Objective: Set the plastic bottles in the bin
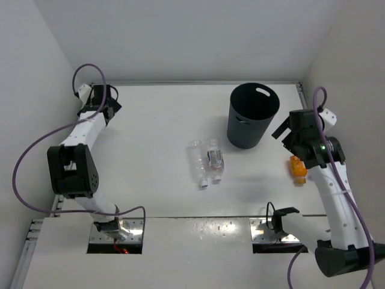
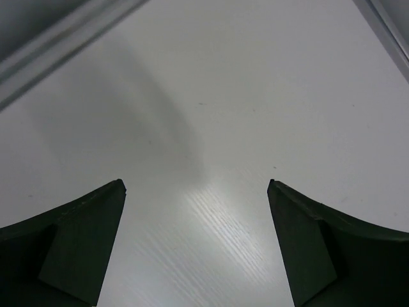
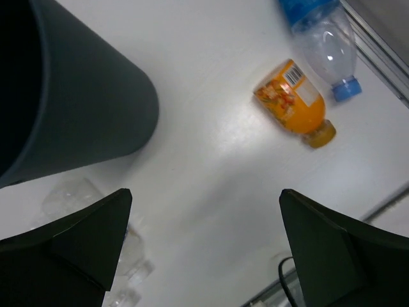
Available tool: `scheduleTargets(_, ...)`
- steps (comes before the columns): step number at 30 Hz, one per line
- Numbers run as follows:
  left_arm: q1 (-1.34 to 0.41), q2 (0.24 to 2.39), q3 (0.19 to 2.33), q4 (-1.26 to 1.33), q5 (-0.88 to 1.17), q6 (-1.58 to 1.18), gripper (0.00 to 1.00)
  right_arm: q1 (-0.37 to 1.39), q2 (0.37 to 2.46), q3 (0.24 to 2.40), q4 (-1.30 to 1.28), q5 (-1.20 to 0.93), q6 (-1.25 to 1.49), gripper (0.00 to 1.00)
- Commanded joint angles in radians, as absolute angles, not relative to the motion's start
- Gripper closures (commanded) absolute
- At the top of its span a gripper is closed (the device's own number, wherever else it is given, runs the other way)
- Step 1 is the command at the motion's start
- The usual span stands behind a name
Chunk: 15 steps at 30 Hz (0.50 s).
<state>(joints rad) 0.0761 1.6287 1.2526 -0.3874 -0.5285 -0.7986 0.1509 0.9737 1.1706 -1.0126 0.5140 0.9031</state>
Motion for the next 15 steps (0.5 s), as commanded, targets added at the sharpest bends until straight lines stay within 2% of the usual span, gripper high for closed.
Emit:
scheduleTargets(1, 0.153, 1.762, 1.345, -0.391, -0.207, -0.824, 0.00, 0.146, 1.046, 1.206, -1.124, 0.584, 0.965, 0.00)
scheduleTargets(2, 0.210, 1.805, 1.367, -0.423, -0.122, -0.824, 0.00, 0.146, 1.063, 1.206, -1.124, 0.584, 0.965, 0.00)
scheduleTargets(3, 0.239, 1.850, 1.388, -0.440, 0.053, -0.824, 0.00, 0.146, 1.095, 1.206, -1.135, 0.584, 0.965, 0.00)
scheduleTargets(5, 0.271, 1.974, 1.451, -0.481, 0.141, -0.836, 0.00, 0.137, 1.135, 1.235, -1.187, 0.653, 1.020, 0.00)
scheduleTargets(8, 0.272, 2.000, 1.486, -0.534, 0.118, -0.836, 0.00, 0.092, 1.234, 1.317, -1.244, 0.695, 0.993, 0.00)
scheduleTargets(11, 0.262, 2.025, 1.497, -0.534, 0.120, -0.845, 0.00, 0.008, 1.354, 1.400, -1.215, 0.635, 0.895, 0.00)
scheduleTargets(15, 0.252, 2.036, 1.517, -0.534, 0.130, -0.873, 0.00, -0.152, 1.515, 1.492, -1.167, 0.433, 0.813, 0.00)
